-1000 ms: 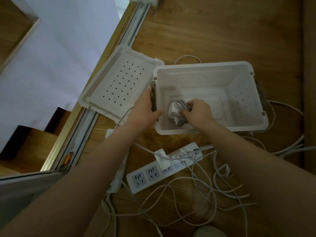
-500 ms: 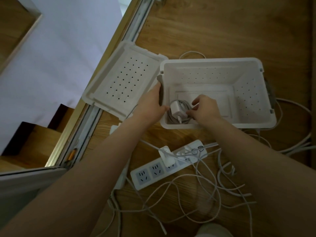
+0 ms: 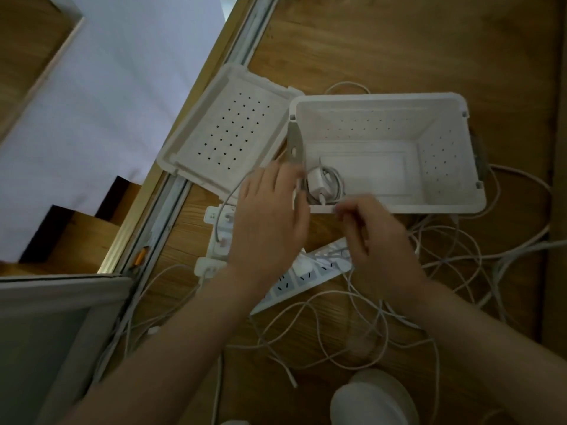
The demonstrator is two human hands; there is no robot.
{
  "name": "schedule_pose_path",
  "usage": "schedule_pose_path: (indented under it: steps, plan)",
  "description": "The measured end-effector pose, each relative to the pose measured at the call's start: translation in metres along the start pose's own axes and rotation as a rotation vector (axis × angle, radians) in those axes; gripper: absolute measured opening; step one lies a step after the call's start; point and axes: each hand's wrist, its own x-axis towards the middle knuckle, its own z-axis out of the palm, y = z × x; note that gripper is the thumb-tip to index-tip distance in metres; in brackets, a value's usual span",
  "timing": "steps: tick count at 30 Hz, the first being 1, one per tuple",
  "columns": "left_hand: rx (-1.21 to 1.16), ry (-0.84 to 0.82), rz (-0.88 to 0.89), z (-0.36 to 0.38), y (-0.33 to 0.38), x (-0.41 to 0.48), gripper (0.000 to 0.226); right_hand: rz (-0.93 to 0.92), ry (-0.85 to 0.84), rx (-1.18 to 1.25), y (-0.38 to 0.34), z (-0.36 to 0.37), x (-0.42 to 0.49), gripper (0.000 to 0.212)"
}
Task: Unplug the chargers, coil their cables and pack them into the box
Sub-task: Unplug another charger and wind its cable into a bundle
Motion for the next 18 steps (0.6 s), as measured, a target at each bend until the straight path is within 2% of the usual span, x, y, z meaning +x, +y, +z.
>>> schedule_pose_path:
  steps: [1, 3, 7, 9, 11, 13, 14, 18]
  plan:
    - [-0.065, 0.044, -0.005, -0.002, 0.0, -0.02, 0.012, -0.01, -0.06, -0.007, -0.001, 0.001, -0.015, 0.021]
    - [-0.147, 0.008, -0.086, 0.001, -0.006, -0.058, 0.011, 0.018, -0.17, -0.04, 0.001, 0.007, -0.04, 0.023]
    - [-0.155, -0.247, -0.365, 0.022, -0.021, -0.1, 0.026, -0.005, -0.22, -0.101, 0.009, 0.013, -0.058, 0.022]
    - [-0.142, -0.387, -0.482, 0.035, -0.029, -0.107, 0.051, -0.11, -0.302, -0.117, 0.003, 0.017, -0.056, 0.024]
    - [-0.08, -0.542, -0.492, 0.047, -0.038, -0.111, 0.072, -0.261, -0.438, -0.168, -0.005, 0.031, -0.053, 0.035]
    - [0.103, -0.663, -0.379, 0.055, -0.044, -0.113, 0.069, -0.384, -0.498, -0.364, -0.011, 0.051, -0.048, 0.043]
    - [0.166, -0.679, -0.341, 0.056, -0.046, -0.114, 0.064, -0.415, -0.498, -0.546, -0.015, 0.062, -0.042, 0.044]
    - [0.045, -0.601, -0.378, 0.052, -0.052, -0.118, 0.058, -0.433, -0.834, -1.25, -0.024, 0.089, -0.017, 0.046]
